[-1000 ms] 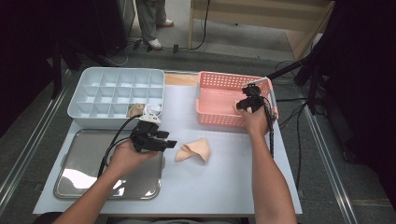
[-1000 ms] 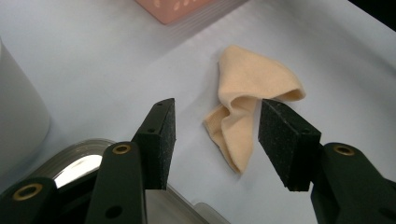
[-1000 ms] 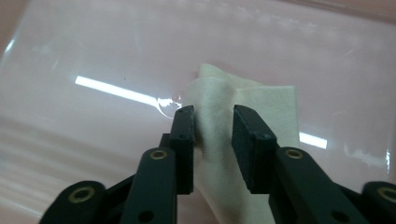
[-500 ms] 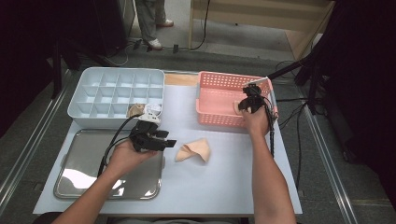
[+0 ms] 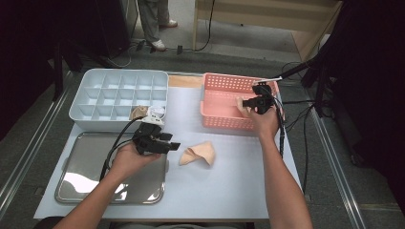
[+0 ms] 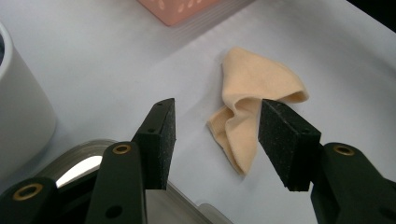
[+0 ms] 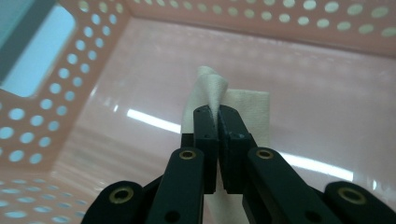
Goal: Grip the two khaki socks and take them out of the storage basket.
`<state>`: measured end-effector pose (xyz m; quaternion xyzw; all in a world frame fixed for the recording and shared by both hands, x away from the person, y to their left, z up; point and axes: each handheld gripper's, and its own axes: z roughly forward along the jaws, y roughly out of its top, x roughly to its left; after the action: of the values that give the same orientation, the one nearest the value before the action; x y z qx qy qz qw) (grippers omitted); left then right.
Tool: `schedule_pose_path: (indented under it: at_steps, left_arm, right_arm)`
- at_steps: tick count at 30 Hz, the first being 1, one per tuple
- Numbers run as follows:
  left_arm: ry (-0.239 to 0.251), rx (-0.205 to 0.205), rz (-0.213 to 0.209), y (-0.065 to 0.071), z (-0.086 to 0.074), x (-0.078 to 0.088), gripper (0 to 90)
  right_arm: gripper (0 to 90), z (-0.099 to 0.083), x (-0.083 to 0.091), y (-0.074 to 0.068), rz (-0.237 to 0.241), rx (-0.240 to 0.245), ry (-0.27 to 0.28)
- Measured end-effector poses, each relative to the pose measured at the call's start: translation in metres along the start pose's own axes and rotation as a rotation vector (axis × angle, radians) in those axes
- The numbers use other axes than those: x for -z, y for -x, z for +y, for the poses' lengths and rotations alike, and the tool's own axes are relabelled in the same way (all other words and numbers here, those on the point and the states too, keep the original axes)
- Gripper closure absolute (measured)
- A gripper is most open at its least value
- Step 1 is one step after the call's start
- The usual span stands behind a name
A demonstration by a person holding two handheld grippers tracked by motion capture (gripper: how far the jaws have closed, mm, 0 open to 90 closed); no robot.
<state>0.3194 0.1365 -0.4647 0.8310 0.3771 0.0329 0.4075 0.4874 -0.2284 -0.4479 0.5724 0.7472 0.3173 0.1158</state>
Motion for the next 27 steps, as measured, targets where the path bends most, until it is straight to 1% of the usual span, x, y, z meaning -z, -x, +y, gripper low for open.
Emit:
schedule_pose_path:
  at_steps: [4,7,15,19,23,25,27]
  left_arm:
    - [-0.004,-0.002,-0.005,0.001,0.000,-0.001,47.5]
    - [-0.004,0.000,-0.003,0.001,0.000,-0.001,47.4]
    - [-0.003,0.003,-0.002,0.000,0.000,-0.001,47.4]
    - [-0.007,0.001,-0.005,0.000,0.001,-0.002,47.4]
    - [-0.004,0.001,-0.006,0.000,0.001,-0.003,47.4]
    - [-0.005,0.001,-0.006,0.000,0.001,-0.003,47.4]
    - [-0.005,-0.001,-0.002,0.000,0.001,-0.002,47.4]
  right_arm:
    - [88.2,0.002,0.010,-0.007,0.024,0.021,0.039]
    - [88.2,0.002,0.016,-0.009,0.040,0.026,0.054]
    - [88.4,0.005,0.036,-0.018,0.062,0.037,0.093]
    - [88.4,0.005,0.045,-0.021,0.075,0.035,0.106]
    - [88.5,0.004,0.052,-0.023,0.110,0.046,0.112]
    - [88.4,0.003,0.057,-0.024,0.145,0.048,0.127]
    - [88.5,0.002,0.062,-0.027,0.168,0.069,0.147]
